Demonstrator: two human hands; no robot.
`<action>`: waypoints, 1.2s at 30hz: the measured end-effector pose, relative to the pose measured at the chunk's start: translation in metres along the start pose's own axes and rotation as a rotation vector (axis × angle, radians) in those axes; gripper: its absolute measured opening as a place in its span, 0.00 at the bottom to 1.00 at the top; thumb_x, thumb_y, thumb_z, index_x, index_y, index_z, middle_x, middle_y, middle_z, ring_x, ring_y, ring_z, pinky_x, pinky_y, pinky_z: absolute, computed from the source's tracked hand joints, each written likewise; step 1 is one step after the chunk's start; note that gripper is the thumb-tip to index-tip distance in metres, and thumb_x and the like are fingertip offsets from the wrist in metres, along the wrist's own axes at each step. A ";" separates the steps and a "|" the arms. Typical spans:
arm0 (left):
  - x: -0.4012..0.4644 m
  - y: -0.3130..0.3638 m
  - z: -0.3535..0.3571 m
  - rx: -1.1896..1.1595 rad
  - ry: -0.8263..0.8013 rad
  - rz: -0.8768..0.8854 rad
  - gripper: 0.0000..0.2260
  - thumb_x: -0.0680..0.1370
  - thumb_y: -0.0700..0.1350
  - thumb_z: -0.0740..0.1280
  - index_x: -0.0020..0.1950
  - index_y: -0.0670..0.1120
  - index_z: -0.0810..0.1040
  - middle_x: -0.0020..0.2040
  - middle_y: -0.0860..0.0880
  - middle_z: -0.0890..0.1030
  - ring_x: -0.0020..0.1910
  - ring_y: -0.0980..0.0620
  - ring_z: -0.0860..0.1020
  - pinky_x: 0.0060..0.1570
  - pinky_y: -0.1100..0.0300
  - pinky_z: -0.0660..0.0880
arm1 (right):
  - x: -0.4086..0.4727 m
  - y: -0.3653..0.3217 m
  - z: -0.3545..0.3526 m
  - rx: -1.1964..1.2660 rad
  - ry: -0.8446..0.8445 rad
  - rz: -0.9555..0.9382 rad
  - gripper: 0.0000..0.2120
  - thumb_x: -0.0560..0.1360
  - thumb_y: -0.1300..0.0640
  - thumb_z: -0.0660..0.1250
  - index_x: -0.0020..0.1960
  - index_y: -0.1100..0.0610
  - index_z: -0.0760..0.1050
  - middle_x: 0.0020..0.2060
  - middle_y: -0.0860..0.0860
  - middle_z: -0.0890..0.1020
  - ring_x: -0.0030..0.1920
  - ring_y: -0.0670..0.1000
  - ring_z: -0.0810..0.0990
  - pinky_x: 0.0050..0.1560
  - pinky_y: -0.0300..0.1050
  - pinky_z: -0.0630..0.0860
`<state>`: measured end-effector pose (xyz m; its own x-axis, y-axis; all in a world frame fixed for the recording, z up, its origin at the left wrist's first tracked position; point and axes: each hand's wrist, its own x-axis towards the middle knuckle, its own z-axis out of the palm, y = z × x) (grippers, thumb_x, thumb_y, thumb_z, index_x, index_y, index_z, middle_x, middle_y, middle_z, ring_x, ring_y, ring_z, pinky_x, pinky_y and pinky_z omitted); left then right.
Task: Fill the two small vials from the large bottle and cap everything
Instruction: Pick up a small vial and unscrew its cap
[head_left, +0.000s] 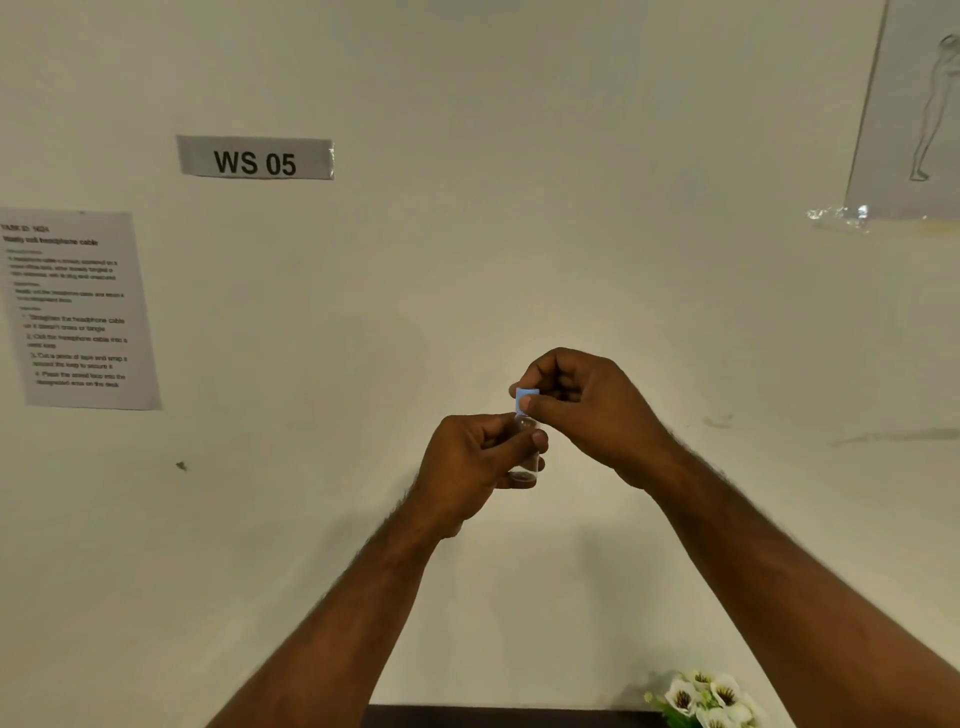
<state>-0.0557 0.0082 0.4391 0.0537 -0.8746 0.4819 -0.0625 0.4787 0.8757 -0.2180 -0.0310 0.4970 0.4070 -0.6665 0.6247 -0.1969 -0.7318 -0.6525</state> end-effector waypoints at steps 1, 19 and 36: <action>0.000 0.001 0.000 0.004 0.005 0.006 0.06 0.79 0.41 0.73 0.51 0.40 0.87 0.45 0.37 0.87 0.42 0.46 0.87 0.42 0.53 0.85 | 0.000 0.000 0.000 -0.016 0.002 -0.003 0.05 0.73 0.57 0.74 0.48 0.51 0.80 0.47 0.45 0.87 0.48 0.46 0.86 0.53 0.51 0.83; -0.002 0.006 0.005 0.001 0.028 0.007 0.07 0.79 0.43 0.73 0.51 0.40 0.87 0.44 0.39 0.87 0.43 0.45 0.88 0.42 0.54 0.85 | -0.003 -0.008 -0.003 -0.087 0.159 -0.010 0.15 0.68 0.45 0.79 0.49 0.45 0.77 0.44 0.43 0.83 0.39 0.40 0.81 0.37 0.30 0.75; -0.006 0.009 0.005 -0.010 0.045 0.013 0.05 0.78 0.43 0.74 0.50 0.43 0.87 0.44 0.39 0.87 0.43 0.45 0.88 0.43 0.52 0.85 | -0.002 -0.016 -0.003 -0.093 0.162 0.020 0.14 0.68 0.42 0.79 0.45 0.47 0.78 0.37 0.39 0.82 0.35 0.40 0.79 0.35 0.30 0.74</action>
<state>-0.0619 0.0175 0.4441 0.0981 -0.8641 0.4937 -0.0531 0.4908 0.8697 -0.2184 -0.0186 0.5077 0.2545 -0.6899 0.6777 -0.2880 -0.7230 -0.6279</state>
